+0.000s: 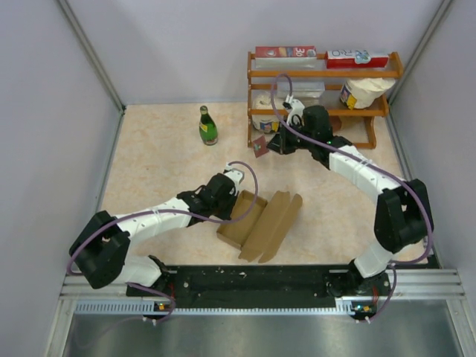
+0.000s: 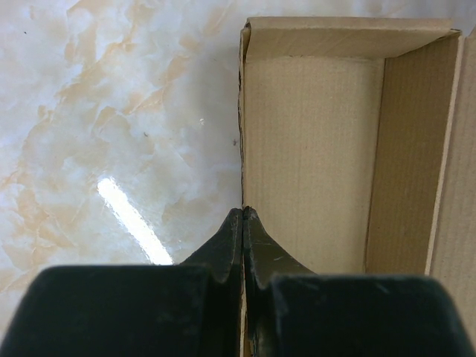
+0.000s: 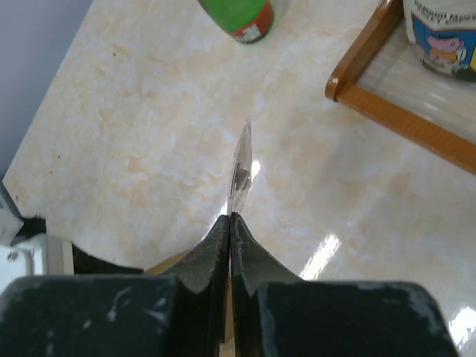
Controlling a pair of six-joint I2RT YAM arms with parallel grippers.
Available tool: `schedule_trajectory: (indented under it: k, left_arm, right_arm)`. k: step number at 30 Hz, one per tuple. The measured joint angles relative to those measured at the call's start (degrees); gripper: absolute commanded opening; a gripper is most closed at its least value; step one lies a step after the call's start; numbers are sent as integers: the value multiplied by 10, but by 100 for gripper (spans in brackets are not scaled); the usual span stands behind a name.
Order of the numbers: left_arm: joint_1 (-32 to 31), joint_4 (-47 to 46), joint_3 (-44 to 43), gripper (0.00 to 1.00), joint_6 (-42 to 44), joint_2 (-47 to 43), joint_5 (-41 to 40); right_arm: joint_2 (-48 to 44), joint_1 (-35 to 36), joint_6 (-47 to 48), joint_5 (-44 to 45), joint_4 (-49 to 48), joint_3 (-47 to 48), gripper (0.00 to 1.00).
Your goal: Fold the paper box
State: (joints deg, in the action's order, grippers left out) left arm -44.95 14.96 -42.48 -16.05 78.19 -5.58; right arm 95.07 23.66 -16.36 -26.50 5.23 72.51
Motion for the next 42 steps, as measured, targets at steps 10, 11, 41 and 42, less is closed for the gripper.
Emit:
schedule_trajectory:
  k: [10, 11, 41, 42]
  left_arm:
    - [2, -16, -2, 0, -7, 11, 1]
    - [3, -17, -2, 0, -8, 12, 1]
    - [3, -34, -33, 0, -28, 54, 8]
    - [3, -34, -34, 0, -30, 55, 7]
  right_arm:
    - [-137, 50, 1, 9, 79, -156, 0]
    - [-147, 59, 1, 8, 88, -166, 0]
    - [-439, 96, -276, 272, 394, -171, 58]
    - [-454, 97, -300, 273, 405, -189, 58]
